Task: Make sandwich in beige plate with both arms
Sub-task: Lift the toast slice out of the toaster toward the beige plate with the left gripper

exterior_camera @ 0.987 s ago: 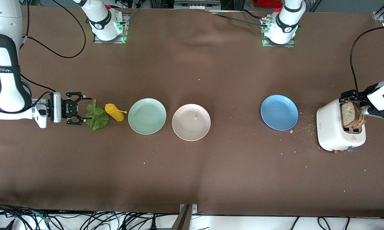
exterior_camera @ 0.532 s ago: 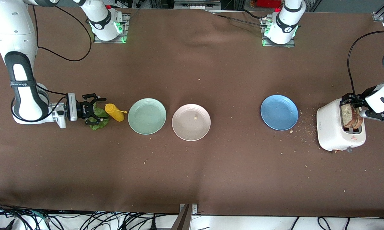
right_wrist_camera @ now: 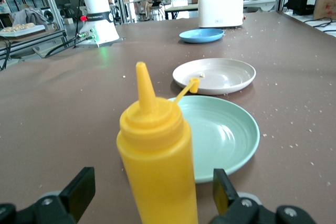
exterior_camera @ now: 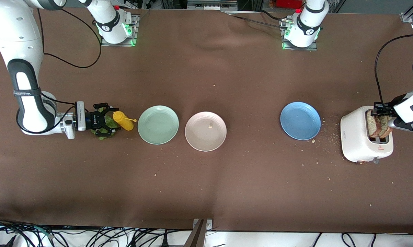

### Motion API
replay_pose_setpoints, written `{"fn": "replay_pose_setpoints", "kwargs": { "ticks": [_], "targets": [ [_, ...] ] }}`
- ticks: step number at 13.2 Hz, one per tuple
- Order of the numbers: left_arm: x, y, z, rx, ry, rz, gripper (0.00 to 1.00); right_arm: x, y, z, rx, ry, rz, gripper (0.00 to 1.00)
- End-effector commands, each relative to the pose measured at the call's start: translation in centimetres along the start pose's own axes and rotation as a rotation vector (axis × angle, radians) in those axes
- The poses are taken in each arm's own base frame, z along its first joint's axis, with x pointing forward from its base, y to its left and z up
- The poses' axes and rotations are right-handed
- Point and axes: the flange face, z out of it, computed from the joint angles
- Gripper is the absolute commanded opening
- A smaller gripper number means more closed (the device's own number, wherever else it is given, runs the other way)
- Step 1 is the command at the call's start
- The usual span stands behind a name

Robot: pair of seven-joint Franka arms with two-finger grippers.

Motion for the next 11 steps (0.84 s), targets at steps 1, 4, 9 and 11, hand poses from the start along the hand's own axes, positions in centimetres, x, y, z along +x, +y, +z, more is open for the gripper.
{"fn": "replay_pose_setpoints", "kwargs": {
  "ticks": [1, 4, 9, 11],
  "targets": [
    [0.9, -0.5, -2.6, 0.018, -0.013, 0.031, 0.0, -1.4, 0.3, 1.4, -0.009, 0.061, -0.02, 0.99],
    [1.3, -0.5, -6.4, -0.01, -0.042, 0.028, 0.0, -1.4, 0.2, 1.6, 0.004, 0.08, -0.019, 0.53],
    [2.6, 2.9, -9.7, -0.159, -0.011, 0.033, 0.0, -1.1, 0.2, 1.2, 0.016, 0.083, -0.005, 0.0],
    [4.1, 6.3, -9.2, -0.217, -0.008, 0.009, 0.0, -0.2, 0.9, 0.1, 0.021, 0.078, -0.001, 0.0]
  ]
}}
